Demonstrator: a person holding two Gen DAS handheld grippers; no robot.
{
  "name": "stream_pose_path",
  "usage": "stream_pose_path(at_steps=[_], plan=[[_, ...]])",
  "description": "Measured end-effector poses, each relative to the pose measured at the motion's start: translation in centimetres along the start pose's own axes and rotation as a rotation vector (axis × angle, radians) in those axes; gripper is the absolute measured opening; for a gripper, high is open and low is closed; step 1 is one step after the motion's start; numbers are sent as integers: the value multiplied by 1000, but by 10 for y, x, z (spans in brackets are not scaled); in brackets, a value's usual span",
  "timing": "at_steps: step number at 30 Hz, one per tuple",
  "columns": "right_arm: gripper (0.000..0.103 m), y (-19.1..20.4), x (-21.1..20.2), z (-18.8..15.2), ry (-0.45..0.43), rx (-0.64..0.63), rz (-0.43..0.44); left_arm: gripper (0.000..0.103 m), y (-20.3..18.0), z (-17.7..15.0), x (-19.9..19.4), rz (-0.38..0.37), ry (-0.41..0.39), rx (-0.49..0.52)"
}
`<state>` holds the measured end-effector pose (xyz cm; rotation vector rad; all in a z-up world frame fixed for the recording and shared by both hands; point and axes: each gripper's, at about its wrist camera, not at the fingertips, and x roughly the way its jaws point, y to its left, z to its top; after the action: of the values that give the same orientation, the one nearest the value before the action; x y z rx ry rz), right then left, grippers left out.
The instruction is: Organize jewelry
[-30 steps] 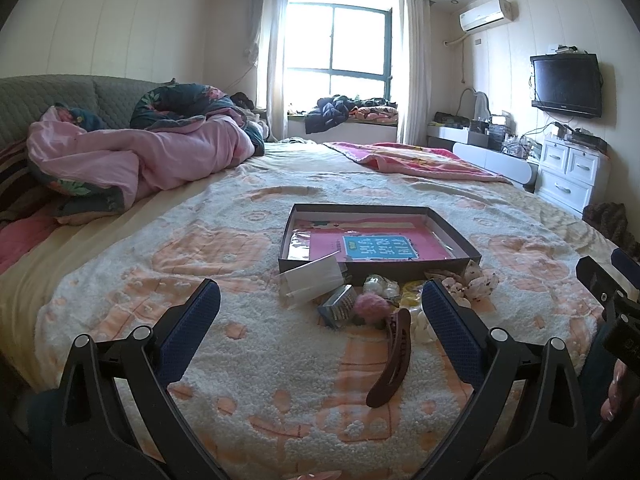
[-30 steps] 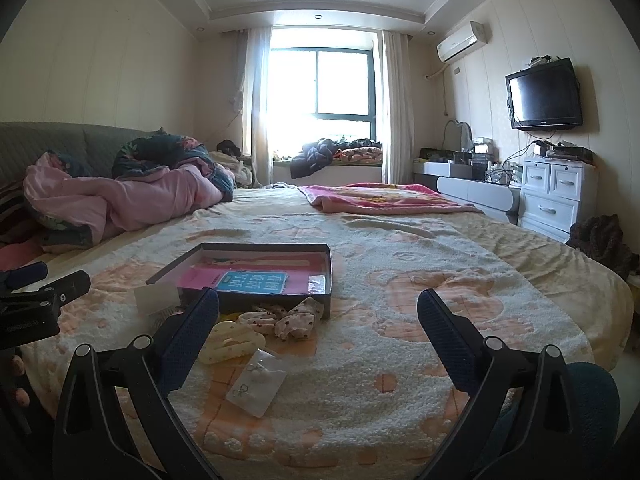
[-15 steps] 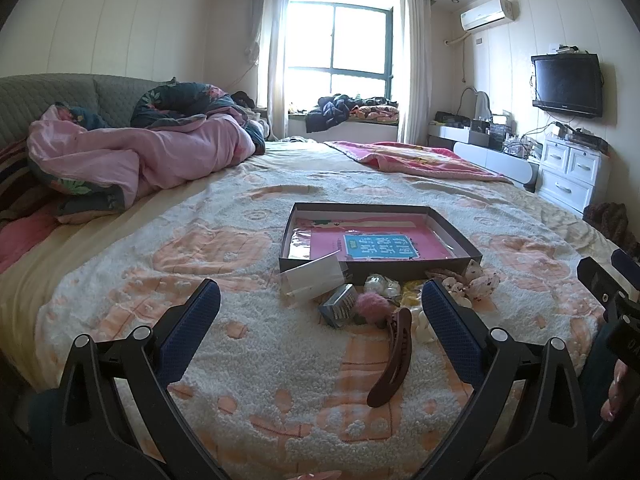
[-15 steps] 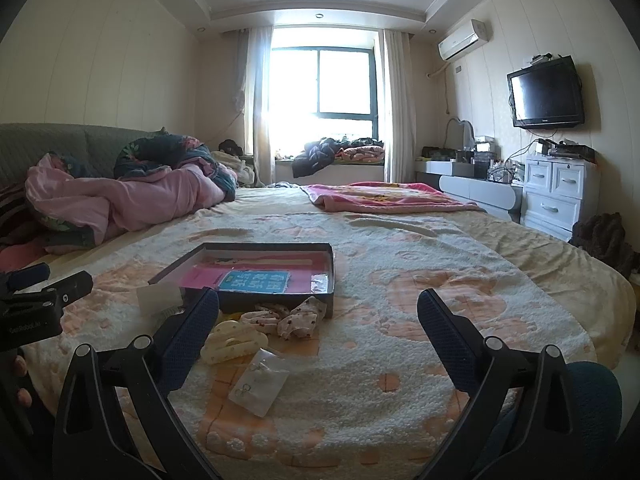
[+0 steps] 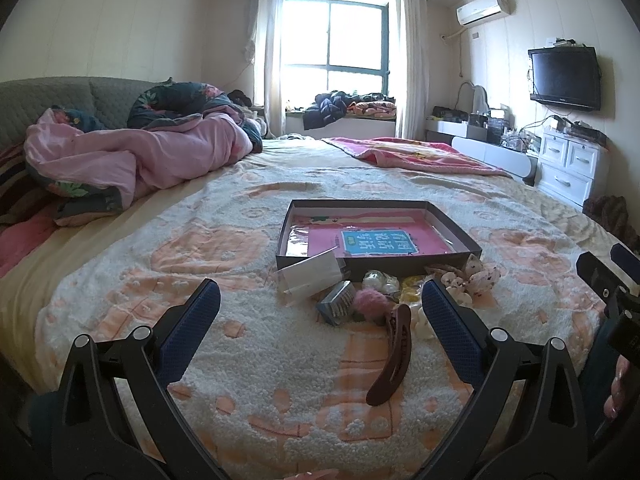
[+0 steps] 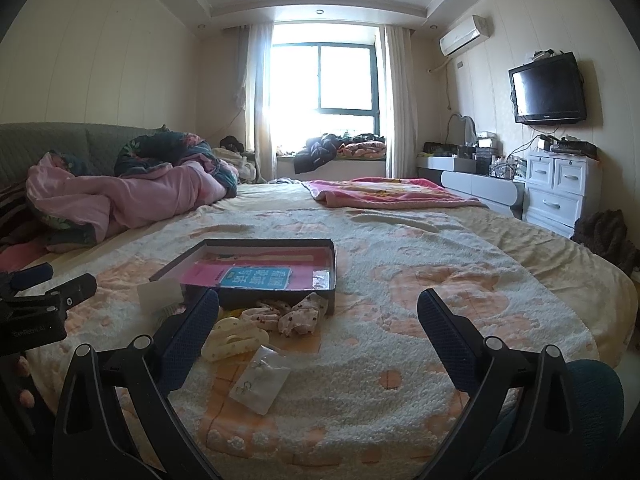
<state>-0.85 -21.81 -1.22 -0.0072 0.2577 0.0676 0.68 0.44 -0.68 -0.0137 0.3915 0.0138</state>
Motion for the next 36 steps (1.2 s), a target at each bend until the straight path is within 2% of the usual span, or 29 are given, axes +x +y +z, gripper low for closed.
stream_pose_path(at_steps=[14,22,27,36], plan=[[97,14,28,-3,112,-43,91,92,11,-3,16,38,54,-22],[97,17,65,2,215,-49,133,92,19,-8,39,30,139,-26],[97,16,90,5,249,-69,133,92,15,-10,50,1,151,-12],[97,10,137,5,342,-48,144,92,-3,-16,79,-132,224,14]])
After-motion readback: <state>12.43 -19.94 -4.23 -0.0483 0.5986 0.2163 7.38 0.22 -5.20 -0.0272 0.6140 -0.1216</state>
